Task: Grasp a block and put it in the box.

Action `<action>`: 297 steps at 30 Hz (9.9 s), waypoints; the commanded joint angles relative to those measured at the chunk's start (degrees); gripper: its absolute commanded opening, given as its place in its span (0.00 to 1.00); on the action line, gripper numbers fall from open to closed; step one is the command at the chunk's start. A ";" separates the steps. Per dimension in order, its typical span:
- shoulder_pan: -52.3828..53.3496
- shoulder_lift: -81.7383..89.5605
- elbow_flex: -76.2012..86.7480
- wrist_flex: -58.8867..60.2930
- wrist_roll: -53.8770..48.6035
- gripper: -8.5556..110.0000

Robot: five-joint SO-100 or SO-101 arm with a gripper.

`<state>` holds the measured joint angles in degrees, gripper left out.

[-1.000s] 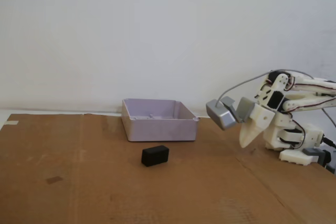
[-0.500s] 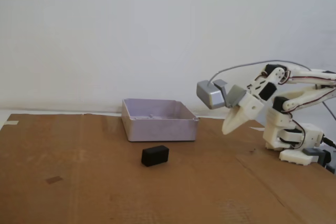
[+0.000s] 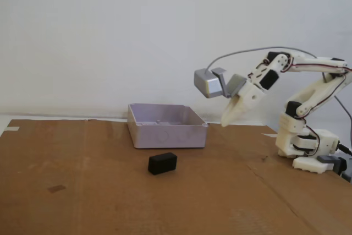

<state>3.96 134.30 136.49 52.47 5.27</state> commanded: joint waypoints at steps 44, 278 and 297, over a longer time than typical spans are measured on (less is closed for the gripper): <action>-6.33 -42.80 -49.22 -2.55 -12.83 0.08; -10.55 -89.30 -86.84 7.91 -14.77 0.07; -9.76 -88.42 -88.24 7.91 -14.77 0.07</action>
<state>-7.12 43.68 54.67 62.14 -9.32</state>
